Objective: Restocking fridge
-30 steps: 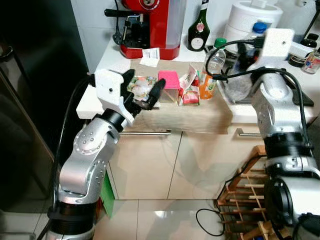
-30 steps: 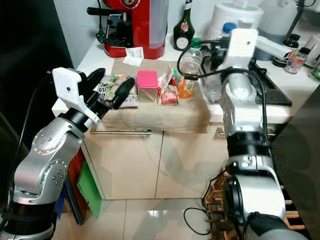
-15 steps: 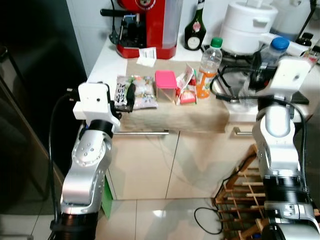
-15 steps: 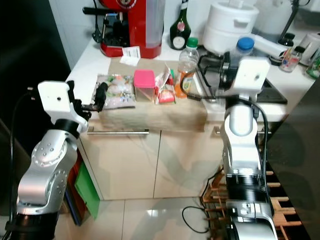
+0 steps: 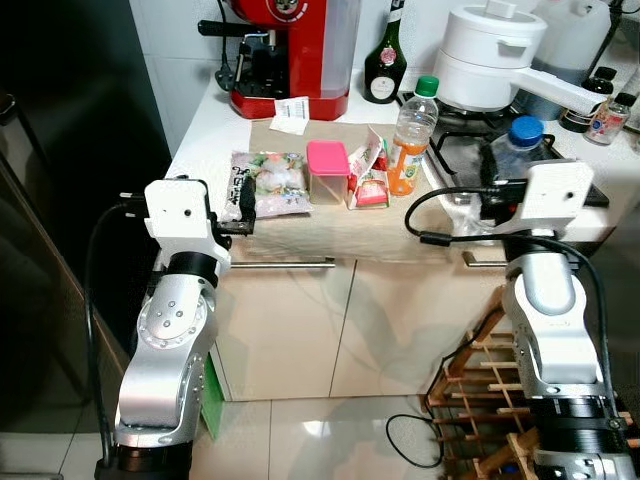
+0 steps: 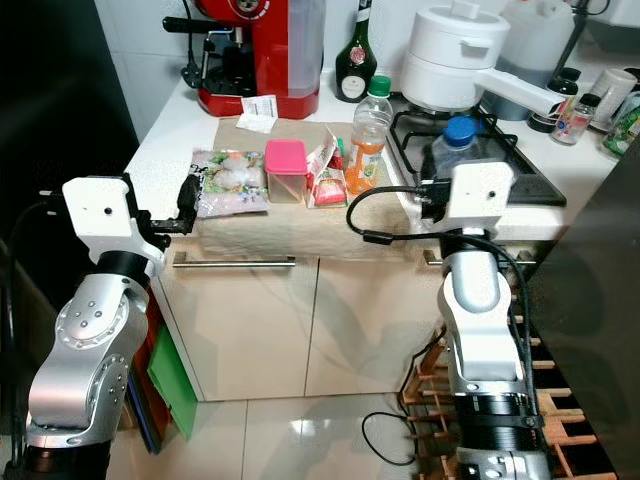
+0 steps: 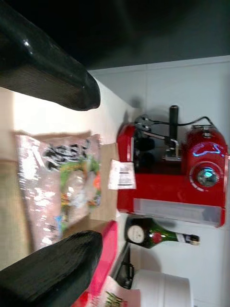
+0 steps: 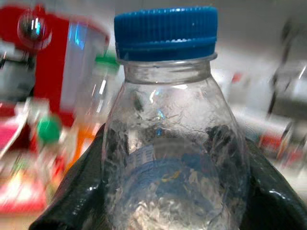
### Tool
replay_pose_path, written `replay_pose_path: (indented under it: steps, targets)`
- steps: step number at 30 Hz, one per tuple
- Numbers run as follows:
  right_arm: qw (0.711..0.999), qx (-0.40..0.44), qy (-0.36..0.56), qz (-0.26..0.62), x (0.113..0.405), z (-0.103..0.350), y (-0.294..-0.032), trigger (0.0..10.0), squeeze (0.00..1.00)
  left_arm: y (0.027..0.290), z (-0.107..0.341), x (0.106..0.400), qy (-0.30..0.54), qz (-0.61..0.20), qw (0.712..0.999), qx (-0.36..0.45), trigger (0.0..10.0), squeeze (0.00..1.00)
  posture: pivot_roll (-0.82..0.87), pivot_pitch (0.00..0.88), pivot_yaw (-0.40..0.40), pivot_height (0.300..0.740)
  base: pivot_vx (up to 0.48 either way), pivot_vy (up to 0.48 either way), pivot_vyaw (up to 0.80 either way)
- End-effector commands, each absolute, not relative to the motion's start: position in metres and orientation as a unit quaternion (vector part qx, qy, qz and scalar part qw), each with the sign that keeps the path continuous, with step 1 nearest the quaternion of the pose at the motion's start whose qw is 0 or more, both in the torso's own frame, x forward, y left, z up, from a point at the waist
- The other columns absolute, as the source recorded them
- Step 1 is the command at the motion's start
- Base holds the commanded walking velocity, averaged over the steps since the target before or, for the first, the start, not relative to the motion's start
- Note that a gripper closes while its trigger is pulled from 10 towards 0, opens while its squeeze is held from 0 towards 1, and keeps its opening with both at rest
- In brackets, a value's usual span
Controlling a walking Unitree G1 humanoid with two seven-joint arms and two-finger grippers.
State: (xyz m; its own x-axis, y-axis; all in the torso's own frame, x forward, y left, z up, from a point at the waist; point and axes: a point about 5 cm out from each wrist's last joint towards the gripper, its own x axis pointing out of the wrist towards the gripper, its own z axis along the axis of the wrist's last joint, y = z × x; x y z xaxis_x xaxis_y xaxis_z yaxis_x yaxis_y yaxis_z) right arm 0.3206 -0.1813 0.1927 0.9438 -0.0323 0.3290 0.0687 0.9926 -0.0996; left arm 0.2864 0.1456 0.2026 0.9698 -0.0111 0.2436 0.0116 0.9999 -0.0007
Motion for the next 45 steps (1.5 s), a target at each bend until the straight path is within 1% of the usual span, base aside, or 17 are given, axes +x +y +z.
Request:
replay_pose_path:
  steps: [1,12,26,34,39,41,43,44,45]
  targets:
    - [0.987,-0.044,-0.153,-0.025,0.322,0.19,-0.183,10.0,0.0,0.145,0.2,0.287,-0.115,0.0,0.993,0.002,10.0,0.0,-0.1,0.0,-0.012,0.74,-0.266,0.0,0.0]
    - [0.992,-0.041,-0.121,-0.001,0.323,0.178,-0.181,10.0,0.0,0.142,0.193,0.287,-0.106,0.009,0.994,-0.011,10.0,0.0,-0.1,0.0,-0.033,0.74,-0.316,0.0,0.0]
    - [0.994,-0.048,-0.097,0.014,0.321,0.167,-0.179,10.0,0.0,0.139,0.189,0.284,-0.098,0.002,0.995,-0.015,10.0,0.0,-0.1,0.0,-0.024,0.74,-0.32,0.0,0.0]
    - [0.995,-0.052,-0.083,0.025,0.32,0.161,-0.176,10.0,0.0,0.141,0.185,0.28,-0.091,0.006,0.996,-0.015,10.0,0.0,-0.08,0.0,-0.042,0.74,-0.316,0.0,0.0]
    - [0.995,-0.054,-0.073,0.038,0.318,0.155,-0.172,10.0,0.0,0.142,0.183,0.277,-0.087,0.006,0.996,-0.019,10.0,0.0,-0.08,0.0,-0.044,0.74,-0.144,0.0,0.0]
    - [0.995,-0.053,-0.068,0.043,0.317,0.152,-0.171,10.0,0.0,0.144,0.182,0.276,-0.082,0.001,0.996,-0.019,10.0,0.0,-0.07,0.0,-0.041,0.74,0.0,0.0,-0.7]
    - [0.997,-0.05,-0.05,0.043,0.314,0.141,-0.17,10.0,0.0,0.156,0.176,0.276,-0.064,-0.008,0.998,-0.019,10.0,0.0,-0.05,0.0,-0.031,0.74,0.0,0.0,-0.67]
    - [0.997,-0.05,-0.05,0.043,0.314,0.141,-0.17,10.0,0.0,0.156,0.176,0.276,-0.064,-0.008,0.998,-0.019,10.0,0.0,-0.05,0.0,-0.031,0.74,0.0,0.0,-0.67]
    - [0.997,-0.045,-0.04,0.041,0.309,0.134,-0.168,10.0,0.0,0.17,0.172,0.274,-0.055,-0.009,0.998,-0.011,10.0,0.0,-0.04,0.0,-0.027,0.74,0.0,0.0,-0.65]
